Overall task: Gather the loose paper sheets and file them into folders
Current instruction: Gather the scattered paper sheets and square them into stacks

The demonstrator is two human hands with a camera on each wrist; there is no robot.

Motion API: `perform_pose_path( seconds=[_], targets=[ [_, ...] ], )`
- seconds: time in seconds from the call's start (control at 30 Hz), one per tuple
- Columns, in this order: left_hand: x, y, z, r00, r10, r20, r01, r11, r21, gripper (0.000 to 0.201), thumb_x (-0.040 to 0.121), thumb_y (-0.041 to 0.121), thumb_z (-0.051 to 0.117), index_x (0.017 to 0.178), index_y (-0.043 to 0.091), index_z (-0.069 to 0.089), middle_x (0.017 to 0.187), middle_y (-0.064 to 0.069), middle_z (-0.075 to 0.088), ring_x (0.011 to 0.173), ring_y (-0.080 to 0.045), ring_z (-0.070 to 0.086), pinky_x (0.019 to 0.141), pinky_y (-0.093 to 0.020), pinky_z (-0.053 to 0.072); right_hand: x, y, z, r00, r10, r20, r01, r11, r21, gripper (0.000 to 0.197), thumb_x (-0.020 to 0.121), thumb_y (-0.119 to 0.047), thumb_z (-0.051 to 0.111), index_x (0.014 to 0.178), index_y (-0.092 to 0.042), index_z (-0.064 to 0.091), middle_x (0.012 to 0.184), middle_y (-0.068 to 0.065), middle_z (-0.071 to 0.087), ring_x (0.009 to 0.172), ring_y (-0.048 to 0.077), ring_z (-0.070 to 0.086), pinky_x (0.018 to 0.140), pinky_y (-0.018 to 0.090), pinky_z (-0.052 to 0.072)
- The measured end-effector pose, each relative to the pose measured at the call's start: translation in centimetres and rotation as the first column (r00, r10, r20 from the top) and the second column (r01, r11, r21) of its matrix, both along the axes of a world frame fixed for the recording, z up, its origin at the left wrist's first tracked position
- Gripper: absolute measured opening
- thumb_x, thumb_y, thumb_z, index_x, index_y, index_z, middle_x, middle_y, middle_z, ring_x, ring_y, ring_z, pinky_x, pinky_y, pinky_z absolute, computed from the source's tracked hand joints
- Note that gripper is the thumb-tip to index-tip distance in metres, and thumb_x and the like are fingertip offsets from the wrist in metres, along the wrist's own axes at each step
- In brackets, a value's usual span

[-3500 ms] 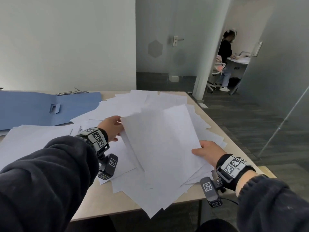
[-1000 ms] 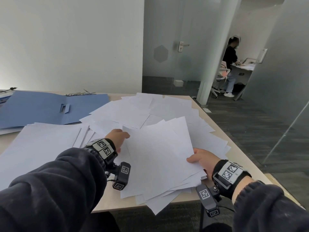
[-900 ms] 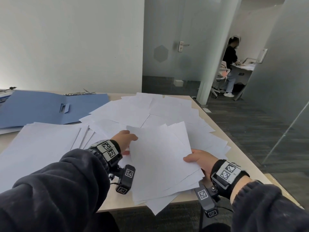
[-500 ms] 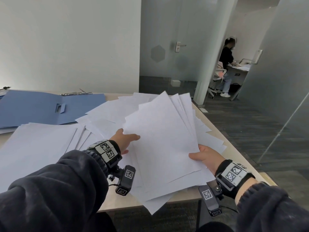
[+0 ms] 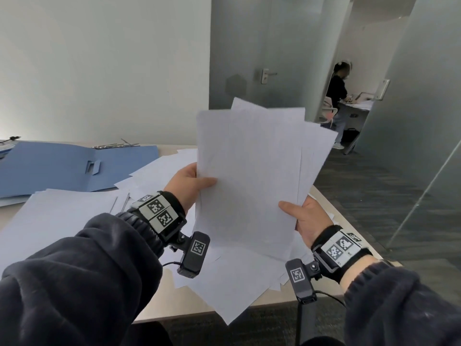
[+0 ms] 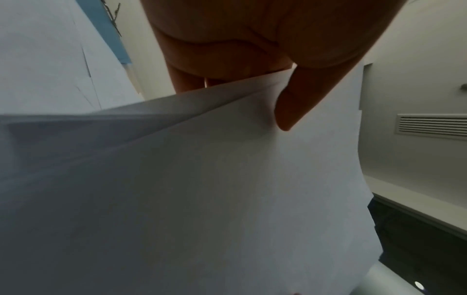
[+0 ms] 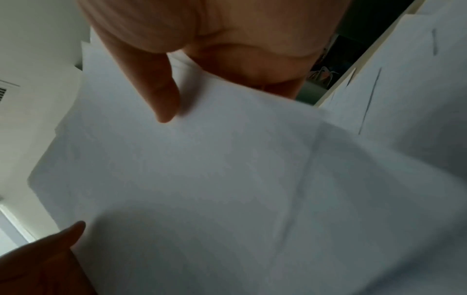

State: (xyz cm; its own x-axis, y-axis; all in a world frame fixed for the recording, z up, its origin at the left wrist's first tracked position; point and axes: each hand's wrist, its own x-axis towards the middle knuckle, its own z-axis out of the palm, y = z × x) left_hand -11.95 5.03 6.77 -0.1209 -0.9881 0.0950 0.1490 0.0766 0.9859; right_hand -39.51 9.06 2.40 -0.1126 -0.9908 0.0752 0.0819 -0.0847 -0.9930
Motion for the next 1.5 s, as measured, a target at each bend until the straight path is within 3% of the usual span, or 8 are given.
perform_pose_path(
  seconds=[0.2,0.33,0.4,0.63,0.87,1.1,1.3,1.5],
  targets=[
    [-0.9,1.3,-1.2,0.998,-0.046,0.050,0.048,0.998,-0.028,0.051,0.063,0.021,0.082,0.112,0.015,0.070,0.107,-0.008,0.075,0.100,-0.030,0.072,0.097,-0.051,0.053,0.8,0.6,0.1,0.998,0.006,0.058,-0.002,0.997,-0.077,0.032,0.084,-0.013,0.078,0.115,-0.011,0.071,0.113,0.011,0.075,0.109,0.031,0.070,0.101,0.050,0.051],
    [-1.9,2.1,-1.0,0.997,-0.060,0.050,0.063,0.995,-0.077,0.042,0.071,0.021,0.078,0.112,0.015,0.070,0.105,-0.006,0.076,0.097,-0.028,0.073,0.092,-0.045,0.056,1.0,0.7,0.7,0.998,-0.004,0.055,0.009,0.995,-0.099,0.063,0.045,-0.047,0.097,0.097,-0.015,0.080,0.105,0.013,0.077,0.100,0.032,0.073,0.092,0.046,0.055],
    [-2.0,2.3,-0.9,0.998,-0.043,0.050,0.048,0.993,-0.111,0.041,0.075,0.021,0.079,0.115,0.016,0.068,0.106,-0.004,0.076,0.097,-0.025,0.073,0.088,-0.042,0.056,0.8,0.8,1.0,0.997,-0.002,0.078,0.012,0.992,-0.129,0.067,0.041,-0.052,0.097,0.096,-0.018,0.081,0.106,0.012,0.077,0.101,0.031,0.073,0.090,0.044,0.055],
    [-2.2,2.2,-0.4,0.998,0.039,0.047,-0.030,0.985,-0.172,0.029,0.087,0.008,0.073,0.112,0.021,0.067,0.103,0.001,0.076,0.094,-0.019,0.073,0.081,-0.034,0.056,1.1,0.5,2.3,0.996,-0.054,0.074,0.065,0.984,-0.163,0.012,0.087,-0.014,0.076,0.099,-0.016,0.078,0.106,0.009,0.077,0.101,0.028,0.073,0.098,0.050,0.054],
    [-1.6,1.4,0.9,0.999,0.029,0.015,-0.025,0.982,-0.188,0.045,0.076,0.019,0.075,0.120,0.017,0.065,0.111,-0.002,0.074,0.102,-0.022,0.071,0.090,-0.039,0.056,1.4,0.0,4.0,0.994,-0.031,0.101,0.049,0.981,-0.188,0.025,0.077,-0.023,0.077,0.101,-0.016,0.075,0.106,0.011,0.077,0.099,0.030,0.073,0.090,0.045,0.056],
    [-1.8,1.8,-2.5,0.998,-0.008,0.069,0.012,0.998,-0.057,0.055,0.072,0.020,0.075,0.125,0.016,0.059,0.114,-0.003,0.073,0.104,-0.024,0.070,0.097,-0.050,0.053,1.1,0.7,0.8,0.998,-0.039,0.050,0.043,0.995,-0.087,0.019,0.089,-0.011,0.072,0.107,-0.010,0.073,0.107,0.010,0.077,0.103,0.032,0.072,0.092,0.046,0.055],
    [-2.2,2.3,-3.9,0.998,0.011,0.064,-0.014,0.999,0.039,0.044,0.068,0.014,0.069,0.112,0.015,0.067,0.103,-0.003,0.076,0.096,-0.025,0.072,0.093,-0.044,0.055,1.2,0.6,0.1,0.996,-0.081,0.028,0.082,0.996,-0.040,0.015,0.083,-0.010,0.079,0.098,-0.011,0.078,0.105,0.013,0.077,0.102,0.034,0.072,0.100,0.056,0.052],
    [-1.1,2.7,-5.3,0.975,0.054,0.215,-0.073,0.994,0.080,0.022,0.092,0.004,0.060,0.099,0.023,0.068,0.100,0.000,0.075,0.095,-0.024,0.071,0.096,-0.044,0.053,2.5,0.9,0.2,0.996,-0.085,0.018,0.086,0.995,-0.048,0.012,0.087,-0.011,0.075,0.100,-0.013,0.076,0.104,0.008,0.077,0.101,0.027,0.073,0.100,0.052,0.052]
  ],
)
